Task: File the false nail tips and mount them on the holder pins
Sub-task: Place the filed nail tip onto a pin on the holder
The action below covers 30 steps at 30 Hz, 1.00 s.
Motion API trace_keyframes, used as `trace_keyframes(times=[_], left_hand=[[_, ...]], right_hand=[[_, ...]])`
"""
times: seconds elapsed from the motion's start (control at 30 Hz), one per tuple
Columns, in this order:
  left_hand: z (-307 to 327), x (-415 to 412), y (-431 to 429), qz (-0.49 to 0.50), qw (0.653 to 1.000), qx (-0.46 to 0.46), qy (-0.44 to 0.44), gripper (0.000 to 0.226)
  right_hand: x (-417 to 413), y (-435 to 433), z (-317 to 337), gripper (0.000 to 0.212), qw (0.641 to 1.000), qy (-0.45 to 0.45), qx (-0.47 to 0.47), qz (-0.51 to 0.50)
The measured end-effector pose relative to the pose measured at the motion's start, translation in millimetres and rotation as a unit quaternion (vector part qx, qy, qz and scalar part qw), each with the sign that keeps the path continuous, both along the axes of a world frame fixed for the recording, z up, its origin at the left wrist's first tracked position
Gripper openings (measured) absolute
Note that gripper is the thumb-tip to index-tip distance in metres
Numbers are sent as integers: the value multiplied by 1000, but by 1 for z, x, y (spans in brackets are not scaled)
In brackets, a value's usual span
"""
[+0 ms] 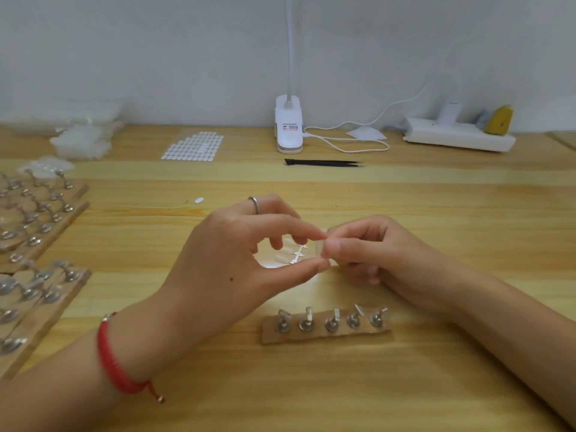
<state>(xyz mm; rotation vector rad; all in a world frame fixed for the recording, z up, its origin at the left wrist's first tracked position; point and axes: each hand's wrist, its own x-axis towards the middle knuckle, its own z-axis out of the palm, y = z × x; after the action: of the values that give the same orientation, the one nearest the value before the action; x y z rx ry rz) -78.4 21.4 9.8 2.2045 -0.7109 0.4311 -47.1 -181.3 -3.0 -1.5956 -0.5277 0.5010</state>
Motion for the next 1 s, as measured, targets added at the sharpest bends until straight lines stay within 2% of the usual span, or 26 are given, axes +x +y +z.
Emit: trace_keyframes(times=[0.2,0.5,0.67,1.0], left_hand=[[-2,-29,18,38,989,-91,112,26],[-20,-49,16,96,985,-68,126,30],[-22,-50,15,110,986,-19,127,31],[-19,-49,12,123,986,-2,113,33]], right_hand=[[1,1,-1,22,997,22,13,-68],[-1,4,-4,23,994,5,10,-108],[-1,5,-4,22,994,1,12,-109],[-1,5,-5,22,994,5,12,-107]])
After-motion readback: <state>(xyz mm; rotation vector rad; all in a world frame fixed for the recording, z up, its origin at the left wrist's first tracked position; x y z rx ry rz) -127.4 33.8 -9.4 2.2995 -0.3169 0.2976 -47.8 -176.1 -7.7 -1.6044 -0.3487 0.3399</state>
